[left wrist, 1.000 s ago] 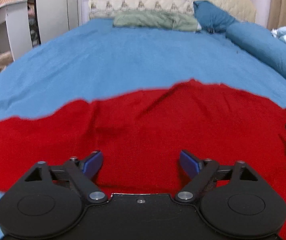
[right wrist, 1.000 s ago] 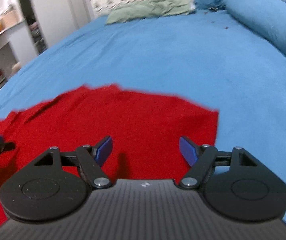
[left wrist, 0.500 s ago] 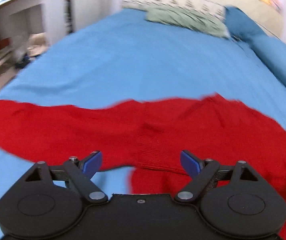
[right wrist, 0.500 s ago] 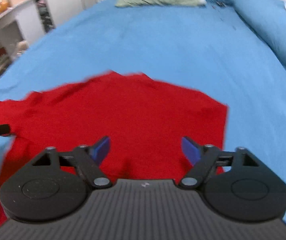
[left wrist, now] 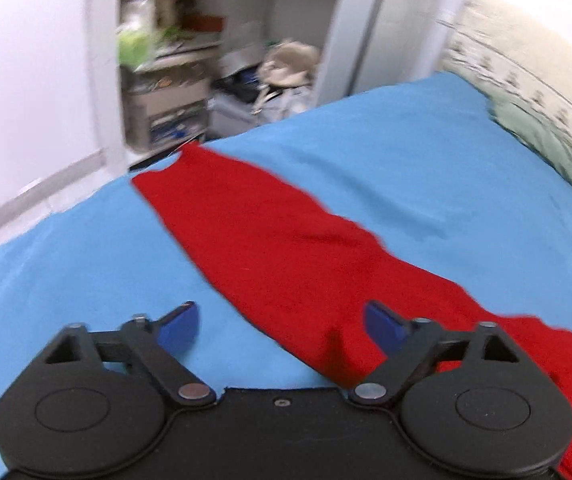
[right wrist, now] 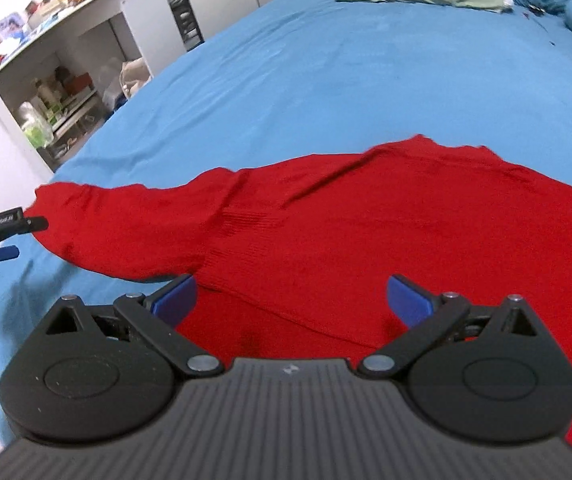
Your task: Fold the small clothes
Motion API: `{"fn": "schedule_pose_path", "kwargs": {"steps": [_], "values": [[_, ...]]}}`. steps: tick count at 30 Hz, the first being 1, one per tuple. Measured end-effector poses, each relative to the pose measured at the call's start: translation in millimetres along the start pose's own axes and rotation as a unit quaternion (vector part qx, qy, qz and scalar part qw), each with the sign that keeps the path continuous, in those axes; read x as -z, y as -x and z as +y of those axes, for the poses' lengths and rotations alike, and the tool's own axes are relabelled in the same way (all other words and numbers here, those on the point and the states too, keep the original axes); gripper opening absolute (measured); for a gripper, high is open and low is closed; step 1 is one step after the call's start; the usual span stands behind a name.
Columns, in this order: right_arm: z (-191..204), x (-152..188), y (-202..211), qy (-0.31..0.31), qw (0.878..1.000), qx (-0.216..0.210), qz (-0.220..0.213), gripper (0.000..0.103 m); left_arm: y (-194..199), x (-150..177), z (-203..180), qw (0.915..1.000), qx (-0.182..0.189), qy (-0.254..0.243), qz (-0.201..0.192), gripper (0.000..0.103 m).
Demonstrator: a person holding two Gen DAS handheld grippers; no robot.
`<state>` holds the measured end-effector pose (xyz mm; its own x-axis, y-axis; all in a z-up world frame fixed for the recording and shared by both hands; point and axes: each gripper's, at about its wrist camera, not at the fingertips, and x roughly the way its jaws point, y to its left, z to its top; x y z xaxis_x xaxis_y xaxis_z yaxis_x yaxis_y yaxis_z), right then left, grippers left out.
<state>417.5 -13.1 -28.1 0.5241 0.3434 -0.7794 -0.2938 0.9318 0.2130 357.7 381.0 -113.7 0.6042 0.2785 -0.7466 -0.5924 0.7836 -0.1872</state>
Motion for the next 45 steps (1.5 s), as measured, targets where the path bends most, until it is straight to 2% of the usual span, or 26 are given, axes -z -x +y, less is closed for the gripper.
{"fn": "schedule_pose_path", "kwargs": {"steps": [3,6,11,13,15,17,23,26,28,30,34,36,38,40,43,45], "values": [[11,6,-19,0.004,1.0,-0.003,-0.005,0.103,-24,-7,22,0.999,-0.006,0.044,0.009,0.07],[16,8,-31,0.003,1.0,-0.003,-0.007,0.103,-31,-12,24,0.9983,-0.01,0.054,-0.018,0.07],[18,13,-38,-0.002,1.0,0.0,-0.012,0.103,-46,-26,12,0.9979,-0.031,0.045,-0.036,0.069],[17,15,-40,-0.001,1.0,0.004,-0.013,0.103,-48,-29,7,0.9976,-0.039,0.044,-0.037,0.047],[16,16,-40,-0.003,1.0,0.009,-0.013,0.103,-48,-31,6,0.9971,-0.043,0.05,-0.036,0.021],[14,17,-40,-0.007,1.0,0.013,-0.014,0.103,-48,-33,8,0.9971,-0.037,0.057,-0.036,0.007],[-2,15,-30,-0.028,0.999,0.019,-0.026,0.103,-27,-41,-13,0.9977,-0.019,0.03,-0.058,0.005],[-15,12,-19,-0.046,0.998,0.016,-0.036,0.103,0,-43,-45,0.9963,0.018,0.001,-0.084,0.005],[-28,9,-10,-0.061,0.997,0.018,-0.042,0.103,16,-38,-78,0.9939,0.061,-0.027,-0.087,0.005],[-43,5,1,-0.077,0.995,0.021,-0.054,0.103,32,-28,-116,0.9891,0.101,-0.06,-0.088,0.005],[-82,0,29,-0.103,0.991,0.036,-0.08,0.103,62,16,-209,0.967,0.209,-0.128,-0.071,0.005],[-104,1,41,-0.111,0.989,0.048,-0.089,0.103,68,49,-252,0.9522,0.265,-0.147,-0.037,0.005],[-127,4,51,-0.117,0.987,0.062,-0.095,0.103,67,86,-290,0.9402,0.299,-0.164,0.002,0.005],[-149,10,58,-0.123,0.985,0.077,-0.092,0.103,60,125,-321,0.9308,0.307,-0.194,0.04,0.005],[-177,22,62,-0.134,0.985,0.085,-0.071,0.103,40,172,-345,0.9277,0.285,-0.226,0.085,0.005],[-187,30,61,-0.137,0.985,0.085,-0.054,0.103,32,186,-351,0.9289,0.269,-0.237,0.093,0.006]]}}
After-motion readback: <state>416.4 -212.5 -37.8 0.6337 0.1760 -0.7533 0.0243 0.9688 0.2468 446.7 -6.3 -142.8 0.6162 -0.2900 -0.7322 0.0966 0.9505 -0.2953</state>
